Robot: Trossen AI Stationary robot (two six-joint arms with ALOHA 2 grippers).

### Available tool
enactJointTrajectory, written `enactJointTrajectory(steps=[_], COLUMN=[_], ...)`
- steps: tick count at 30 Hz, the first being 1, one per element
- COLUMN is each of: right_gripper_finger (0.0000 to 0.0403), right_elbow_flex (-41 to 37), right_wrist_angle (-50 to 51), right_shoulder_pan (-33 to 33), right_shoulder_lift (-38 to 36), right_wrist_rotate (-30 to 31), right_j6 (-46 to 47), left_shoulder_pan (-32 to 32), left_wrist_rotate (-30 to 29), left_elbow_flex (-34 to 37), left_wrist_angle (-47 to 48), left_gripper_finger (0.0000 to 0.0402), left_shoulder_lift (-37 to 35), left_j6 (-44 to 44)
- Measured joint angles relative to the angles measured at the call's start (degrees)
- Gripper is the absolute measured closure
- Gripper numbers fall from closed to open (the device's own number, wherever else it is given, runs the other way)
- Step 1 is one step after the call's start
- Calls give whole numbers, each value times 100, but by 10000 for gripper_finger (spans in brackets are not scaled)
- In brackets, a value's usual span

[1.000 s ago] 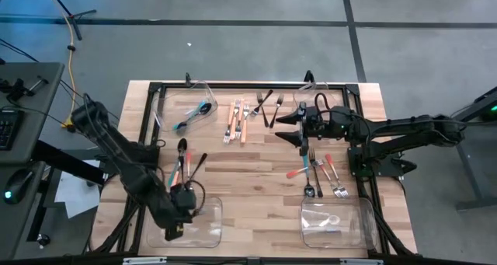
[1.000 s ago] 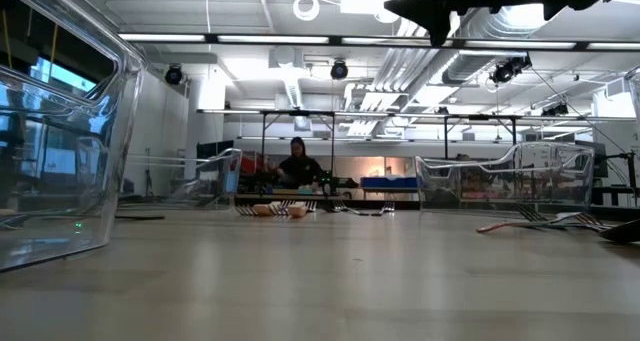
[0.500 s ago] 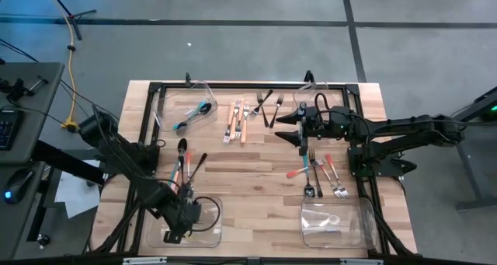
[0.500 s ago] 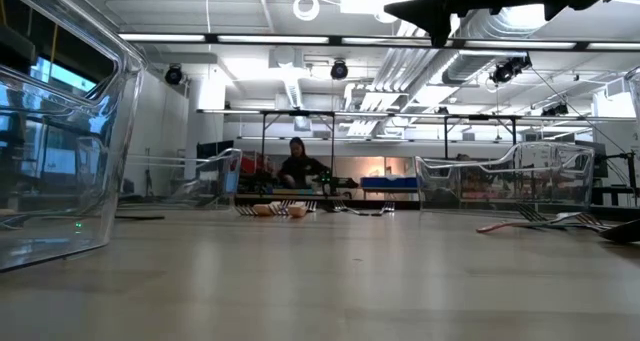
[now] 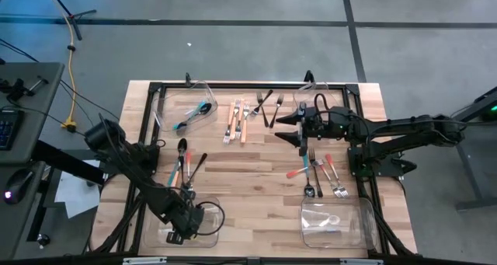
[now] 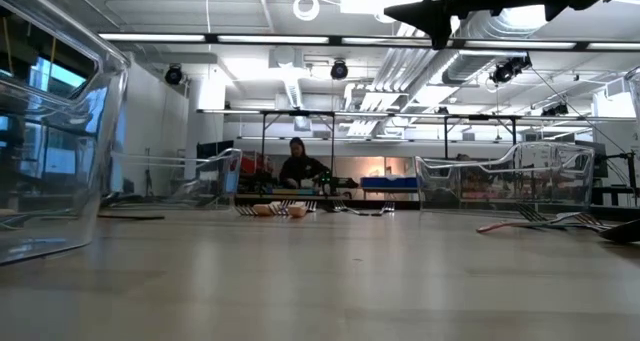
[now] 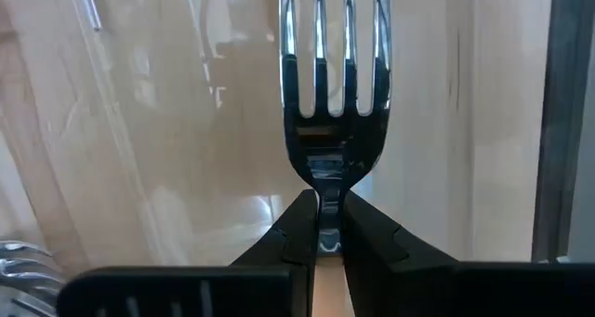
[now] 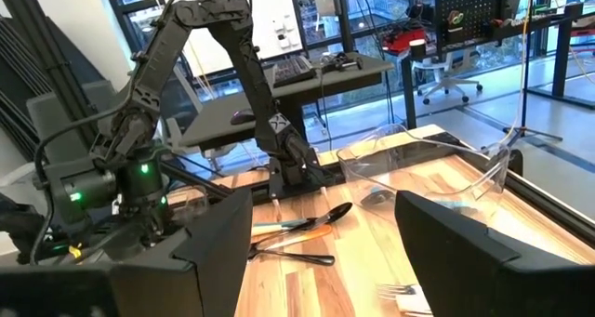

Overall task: Sort silverware by color (type)
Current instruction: Put the light orange fork into the bottom left transparent bin

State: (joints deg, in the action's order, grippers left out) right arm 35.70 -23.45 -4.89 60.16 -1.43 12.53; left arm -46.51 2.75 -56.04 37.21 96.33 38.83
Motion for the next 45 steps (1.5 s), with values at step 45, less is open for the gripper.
enactJointTrajectory(steps=[45], right_gripper_finger=[153], right_elbow_flex=[0], right_wrist_angle=[99], right_shoulder_pan=[0], right_shoulder_lift=[0], right_wrist_rotate=[0], right_j6=[0], left_shoulder_pan=[10], left_wrist_rotate=[102], left_elbow_flex=[5], left_wrist_angle=[-83], left_gripper_finger=[224], left_shoulder_lift=[-166], left_j6=[155])
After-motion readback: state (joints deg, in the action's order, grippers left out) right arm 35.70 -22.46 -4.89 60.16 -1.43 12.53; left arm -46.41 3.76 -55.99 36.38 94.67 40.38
